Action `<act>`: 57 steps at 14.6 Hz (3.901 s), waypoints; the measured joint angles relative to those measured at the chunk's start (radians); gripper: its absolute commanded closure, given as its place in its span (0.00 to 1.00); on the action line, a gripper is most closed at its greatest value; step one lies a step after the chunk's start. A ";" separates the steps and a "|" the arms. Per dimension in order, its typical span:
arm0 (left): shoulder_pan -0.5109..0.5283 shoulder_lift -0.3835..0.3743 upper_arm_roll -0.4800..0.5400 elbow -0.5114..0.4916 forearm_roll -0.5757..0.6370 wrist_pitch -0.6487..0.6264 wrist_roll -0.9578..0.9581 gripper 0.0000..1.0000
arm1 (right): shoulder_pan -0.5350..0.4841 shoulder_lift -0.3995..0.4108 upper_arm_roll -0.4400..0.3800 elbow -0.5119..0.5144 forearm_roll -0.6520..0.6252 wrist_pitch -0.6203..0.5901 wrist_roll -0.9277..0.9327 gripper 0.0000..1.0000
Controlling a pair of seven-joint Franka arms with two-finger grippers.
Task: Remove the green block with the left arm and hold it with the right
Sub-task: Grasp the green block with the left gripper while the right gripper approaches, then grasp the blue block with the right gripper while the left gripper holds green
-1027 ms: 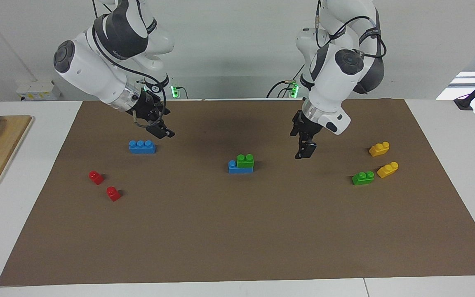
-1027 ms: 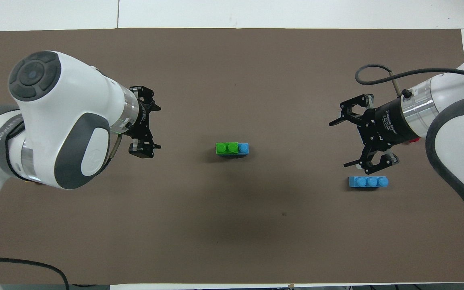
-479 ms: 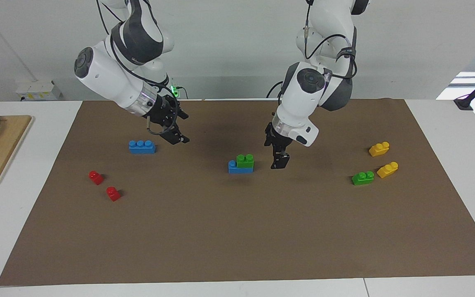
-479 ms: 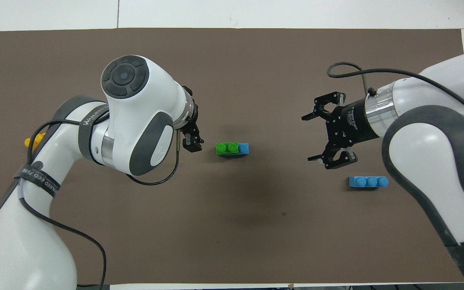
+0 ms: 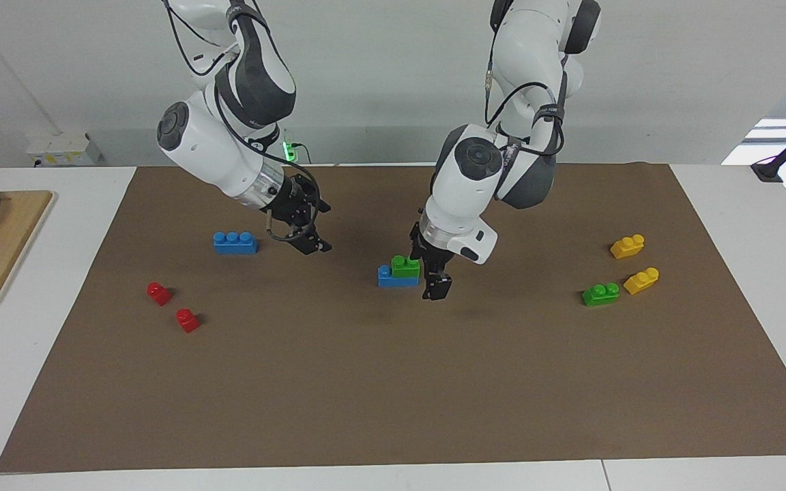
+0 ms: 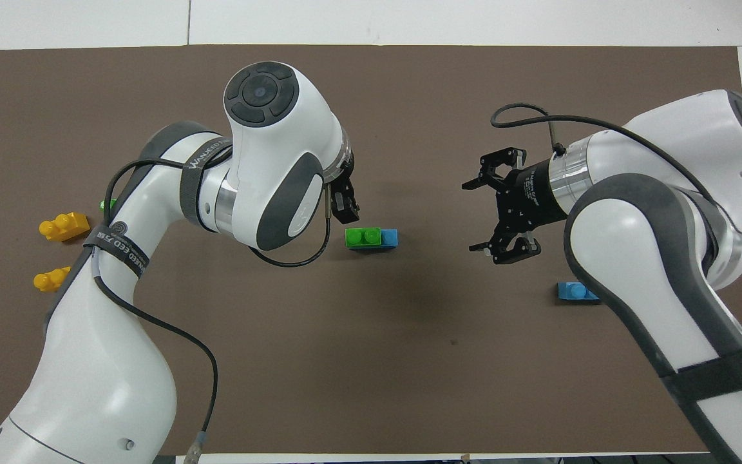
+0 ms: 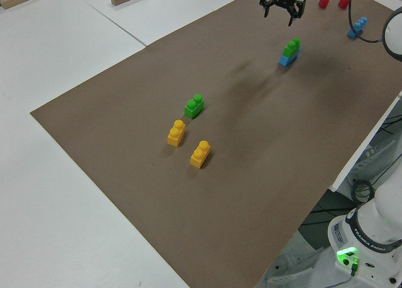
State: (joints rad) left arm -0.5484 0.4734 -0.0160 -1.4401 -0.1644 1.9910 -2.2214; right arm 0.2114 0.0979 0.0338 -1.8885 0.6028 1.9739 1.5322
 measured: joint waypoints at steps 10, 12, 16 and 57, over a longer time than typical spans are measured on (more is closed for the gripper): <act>-0.024 0.005 0.001 -0.077 0.002 -0.013 -0.003 0.00 | 0.044 0.035 0.000 -0.035 0.000 0.095 -0.076 0.02; -0.025 0.001 -0.001 -0.079 0.002 -0.024 -0.003 0.00 | 0.047 0.051 0.000 -0.038 0.000 0.115 -0.099 0.02; -0.036 -0.002 -0.002 -0.083 0.002 -0.044 -0.003 0.00 | 0.078 0.083 0.001 -0.044 0.000 0.175 -0.103 0.02; -0.103 -0.091 -0.003 -0.345 0.032 0.223 -0.059 0.00 | 0.267 0.274 0.001 -0.121 0.099 0.531 -0.129 0.30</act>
State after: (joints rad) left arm -0.6516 0.3825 -0.0187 -1.7847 -0.1322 2.2143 -2.2802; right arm 0.4783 0.3724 0.0351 -2.0095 0.7013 2.5053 1.4033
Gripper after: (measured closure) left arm 0.000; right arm 0.088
